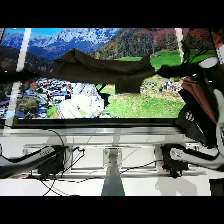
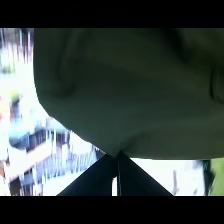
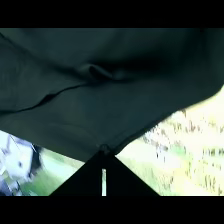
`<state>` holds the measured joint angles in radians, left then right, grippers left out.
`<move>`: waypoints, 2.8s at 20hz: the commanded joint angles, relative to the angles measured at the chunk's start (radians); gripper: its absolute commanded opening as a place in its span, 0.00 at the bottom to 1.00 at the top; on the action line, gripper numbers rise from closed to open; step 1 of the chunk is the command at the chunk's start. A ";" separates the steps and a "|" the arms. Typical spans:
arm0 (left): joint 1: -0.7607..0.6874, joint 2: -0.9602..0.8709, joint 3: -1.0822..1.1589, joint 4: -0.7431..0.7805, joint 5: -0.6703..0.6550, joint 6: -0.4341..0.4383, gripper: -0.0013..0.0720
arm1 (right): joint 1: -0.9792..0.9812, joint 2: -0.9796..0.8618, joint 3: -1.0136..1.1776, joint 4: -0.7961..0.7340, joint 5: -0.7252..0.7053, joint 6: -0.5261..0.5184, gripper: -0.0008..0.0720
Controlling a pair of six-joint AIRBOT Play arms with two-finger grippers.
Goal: Fold the clothes and pants, and hang the long-sleeved shirts on hangers.
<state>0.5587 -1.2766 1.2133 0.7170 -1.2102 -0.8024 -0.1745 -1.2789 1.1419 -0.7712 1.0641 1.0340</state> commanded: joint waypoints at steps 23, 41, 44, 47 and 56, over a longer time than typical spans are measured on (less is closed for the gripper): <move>-0.034 0.334 0.406 -0.060 0.138 0.018 0.03 | 0.001 0.331 0.554 -0.023 0.053 0.092 0.02; -0.397 -0.481 0.385 0.219 0.446 0.014 0.03 | 0.001 -0.538 0.540 -0.099 -0.042 0.110 0.02; -0.381 -0.486 0.384 0.362 0.304 -0.093 0.03 | 0.001 -0.538 0.540 -0.245 0.056 0.196 0.02; -0.372 -0.498 0.384 0.532 0.098 -0.194 0.03 | 0.001 -0.538 0.540 -0.307 0.246 0.196 0.02; -0.368 -0.625 0.384 0.532 -0.108 -0.302 0.03 | 0.001 -0.549 0.488 -0.305 0.362 0.216 0.02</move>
<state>0.1856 -1.8778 1.5970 1.2343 -1.2739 -1.0580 -0.1745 -1.8256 1.6608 -1.0702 1.3998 1.2366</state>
